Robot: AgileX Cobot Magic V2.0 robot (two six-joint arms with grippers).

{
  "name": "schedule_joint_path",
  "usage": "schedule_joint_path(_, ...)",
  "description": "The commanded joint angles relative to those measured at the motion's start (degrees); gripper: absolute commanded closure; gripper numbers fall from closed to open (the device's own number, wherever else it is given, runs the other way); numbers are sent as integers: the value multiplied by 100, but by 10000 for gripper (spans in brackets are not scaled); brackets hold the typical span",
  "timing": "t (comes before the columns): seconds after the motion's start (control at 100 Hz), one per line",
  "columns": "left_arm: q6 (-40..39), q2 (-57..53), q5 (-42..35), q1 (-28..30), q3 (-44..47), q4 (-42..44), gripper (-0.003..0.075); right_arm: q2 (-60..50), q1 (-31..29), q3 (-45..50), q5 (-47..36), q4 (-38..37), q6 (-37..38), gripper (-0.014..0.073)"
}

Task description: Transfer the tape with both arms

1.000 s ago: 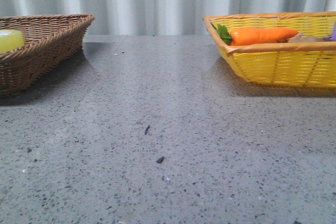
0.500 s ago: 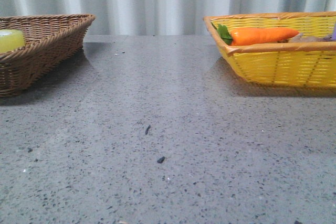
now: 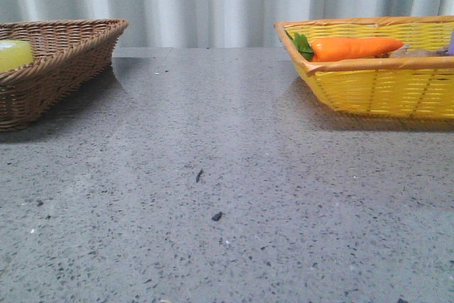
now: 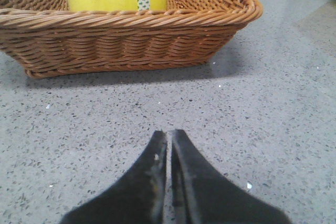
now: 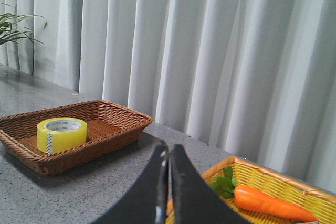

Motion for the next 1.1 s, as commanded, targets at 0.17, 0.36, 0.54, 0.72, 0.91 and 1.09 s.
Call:
schedule_joint_path(0.17, -44, -165, -290, 10, 43, -77, 741, 59, -18, -138, -437, -89, -2, 635)
schedule_joint_path(0.36, -44, -165, -290, 10, 43, -77, 741, -18, -33, -64, -346, -100, -2, 635)
schedule_joint_path(0.54, -44, -165, -290, 10, 43, -77, 741, -507, -483, 601, 170, -112, -2, 635)
schedule_joint_path(0.72, -44, -165, -290, 10, 43, -77, 741, -921, -1700, 1925, -171, 638, -2, 635)
schedule_joint_path(0.91, -44, -165, -290, 10, 43, -77, 741, -962, -2763, 3265, -1731, 932, -13, 636)
schedule_joint_path(1.09, -44, -165, -290, 10, 43, -77, 741, -971, -2955, 3376, -879, 932, -27, 635)
